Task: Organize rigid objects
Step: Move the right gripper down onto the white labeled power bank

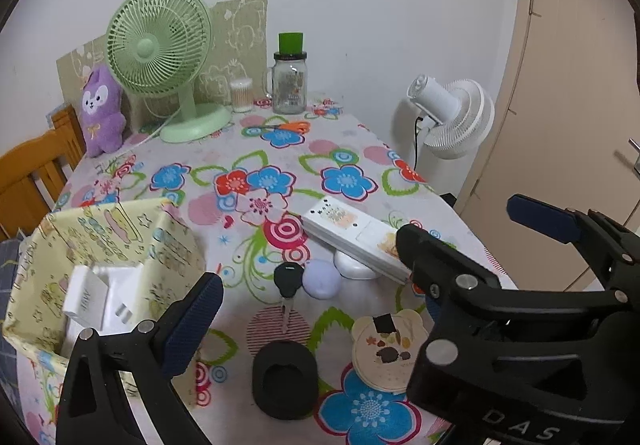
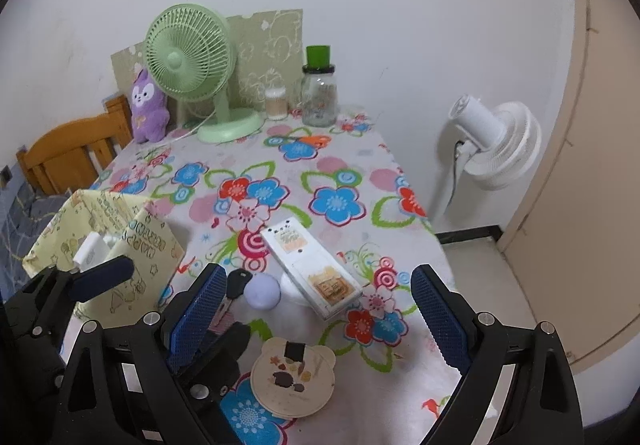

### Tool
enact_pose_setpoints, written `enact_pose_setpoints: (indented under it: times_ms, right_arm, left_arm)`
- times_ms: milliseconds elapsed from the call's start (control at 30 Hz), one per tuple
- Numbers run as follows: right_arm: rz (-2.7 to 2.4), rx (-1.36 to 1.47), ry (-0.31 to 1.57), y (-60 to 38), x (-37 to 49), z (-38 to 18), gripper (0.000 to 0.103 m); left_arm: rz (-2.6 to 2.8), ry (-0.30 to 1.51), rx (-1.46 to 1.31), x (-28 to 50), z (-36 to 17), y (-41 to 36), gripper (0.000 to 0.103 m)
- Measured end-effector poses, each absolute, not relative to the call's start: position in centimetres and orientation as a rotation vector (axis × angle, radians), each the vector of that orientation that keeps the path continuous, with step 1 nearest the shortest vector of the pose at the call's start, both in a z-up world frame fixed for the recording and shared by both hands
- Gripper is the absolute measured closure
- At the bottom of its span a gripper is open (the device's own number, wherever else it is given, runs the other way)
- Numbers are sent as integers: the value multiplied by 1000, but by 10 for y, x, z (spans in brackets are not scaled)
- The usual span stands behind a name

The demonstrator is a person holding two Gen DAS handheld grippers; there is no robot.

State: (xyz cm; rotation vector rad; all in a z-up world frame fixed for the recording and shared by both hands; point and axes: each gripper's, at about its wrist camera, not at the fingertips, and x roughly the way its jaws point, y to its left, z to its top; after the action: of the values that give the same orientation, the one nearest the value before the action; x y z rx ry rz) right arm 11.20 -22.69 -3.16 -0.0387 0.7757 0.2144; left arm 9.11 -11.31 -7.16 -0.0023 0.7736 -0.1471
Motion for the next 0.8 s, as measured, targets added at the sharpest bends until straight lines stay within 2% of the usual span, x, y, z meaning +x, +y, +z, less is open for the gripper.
enact_pose_setpoints:
  times_ms: [800]
  right_arm:
    - [284, -106, 838, -228, 159, -103, 10]
  left_arm:
    - [-154, 877, 12, 134, -139, -127, 4]
